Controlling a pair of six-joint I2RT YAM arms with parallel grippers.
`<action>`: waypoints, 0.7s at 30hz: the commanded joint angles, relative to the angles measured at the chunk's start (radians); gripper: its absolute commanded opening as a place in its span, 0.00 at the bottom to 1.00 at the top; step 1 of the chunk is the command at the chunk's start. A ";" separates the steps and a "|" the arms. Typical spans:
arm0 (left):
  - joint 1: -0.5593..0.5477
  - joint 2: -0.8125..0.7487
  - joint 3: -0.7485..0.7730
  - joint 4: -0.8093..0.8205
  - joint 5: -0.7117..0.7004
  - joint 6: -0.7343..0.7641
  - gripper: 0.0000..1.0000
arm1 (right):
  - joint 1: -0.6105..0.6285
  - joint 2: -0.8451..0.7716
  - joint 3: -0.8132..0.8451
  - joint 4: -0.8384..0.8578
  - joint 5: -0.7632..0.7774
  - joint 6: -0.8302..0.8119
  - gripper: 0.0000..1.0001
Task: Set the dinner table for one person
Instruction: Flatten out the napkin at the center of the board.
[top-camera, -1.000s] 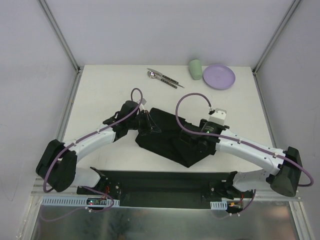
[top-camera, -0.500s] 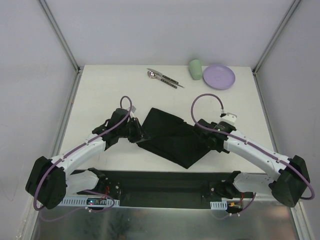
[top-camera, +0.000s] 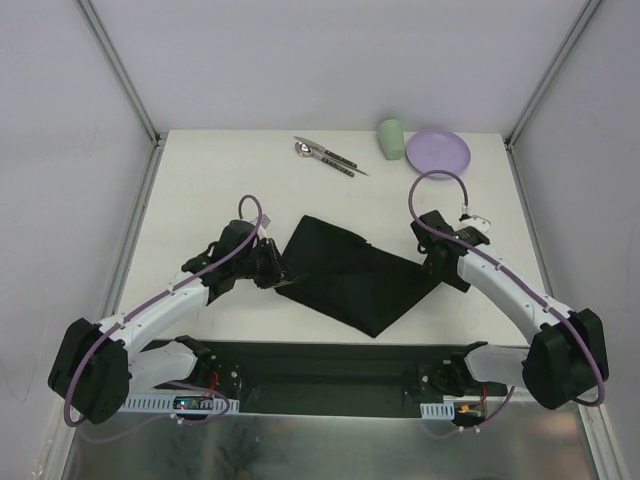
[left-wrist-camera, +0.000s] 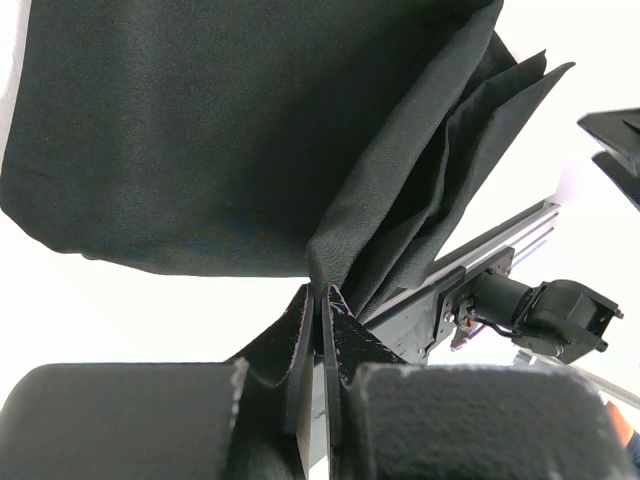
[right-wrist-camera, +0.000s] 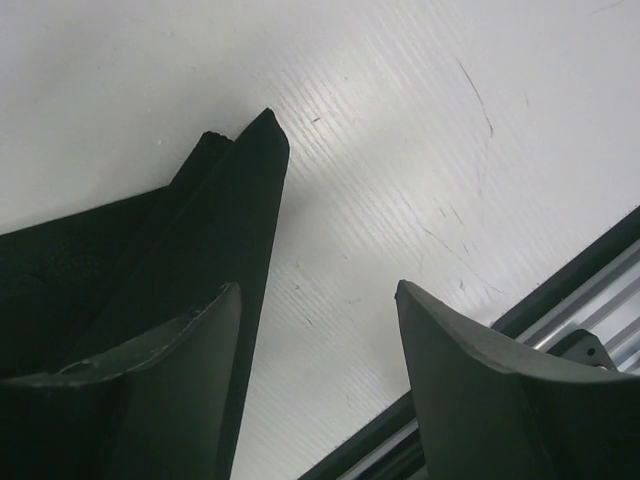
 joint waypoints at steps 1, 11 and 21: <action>0.007 -0.029 -0.007 -0.022 -0.001 0.023 0.00 | -0.071 0.034 0.064 0.119 -0.111 -0.079 0.66; 0.006 -0.042 -0.010 -0.022 -0.006 0.029 0.00 | -0.172 0.179 0.239 0.139 -0.171 -0.024 0.64; 0.007 -0.071 -0.012 -0.022 0.005 0.035 0.00 | -0.179 0.359 0.348 -0.008 -0.065 0.171 0.62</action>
